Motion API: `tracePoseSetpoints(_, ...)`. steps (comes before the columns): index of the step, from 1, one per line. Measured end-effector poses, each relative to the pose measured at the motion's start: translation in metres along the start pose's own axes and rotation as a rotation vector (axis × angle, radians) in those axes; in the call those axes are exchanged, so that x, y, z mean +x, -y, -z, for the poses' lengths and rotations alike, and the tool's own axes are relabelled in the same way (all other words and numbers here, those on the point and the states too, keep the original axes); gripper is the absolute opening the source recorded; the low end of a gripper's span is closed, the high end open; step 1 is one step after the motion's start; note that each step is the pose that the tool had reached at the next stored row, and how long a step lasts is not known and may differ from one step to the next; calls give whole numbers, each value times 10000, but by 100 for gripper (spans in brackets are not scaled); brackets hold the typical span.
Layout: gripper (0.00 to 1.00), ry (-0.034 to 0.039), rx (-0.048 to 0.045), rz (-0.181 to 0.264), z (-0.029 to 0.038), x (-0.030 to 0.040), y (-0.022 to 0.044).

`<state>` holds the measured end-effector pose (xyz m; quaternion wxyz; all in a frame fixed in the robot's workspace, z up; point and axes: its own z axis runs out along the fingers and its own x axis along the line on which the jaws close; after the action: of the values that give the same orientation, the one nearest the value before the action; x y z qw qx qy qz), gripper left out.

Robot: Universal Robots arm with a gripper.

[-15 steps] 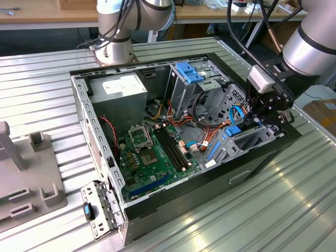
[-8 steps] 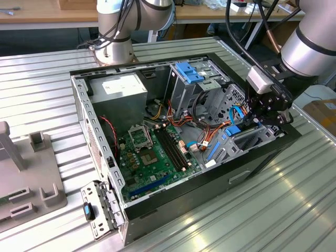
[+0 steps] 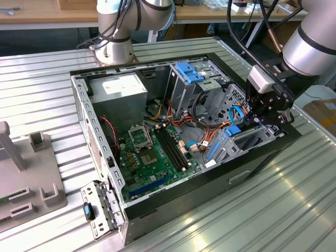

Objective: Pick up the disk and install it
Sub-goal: 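Insert the second disk wire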

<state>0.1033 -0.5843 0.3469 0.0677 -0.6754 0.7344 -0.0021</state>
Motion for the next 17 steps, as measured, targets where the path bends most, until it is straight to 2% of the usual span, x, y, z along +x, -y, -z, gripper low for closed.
tracePoseSetpoints(5,16,-8,1,0,-3,-18,-5)
tracePoseSetpoints(10,16,-54,5,5,-5,-18,-5)
tracePoseSetpoints(17,16,-55,16,6,-50,-14,-10)
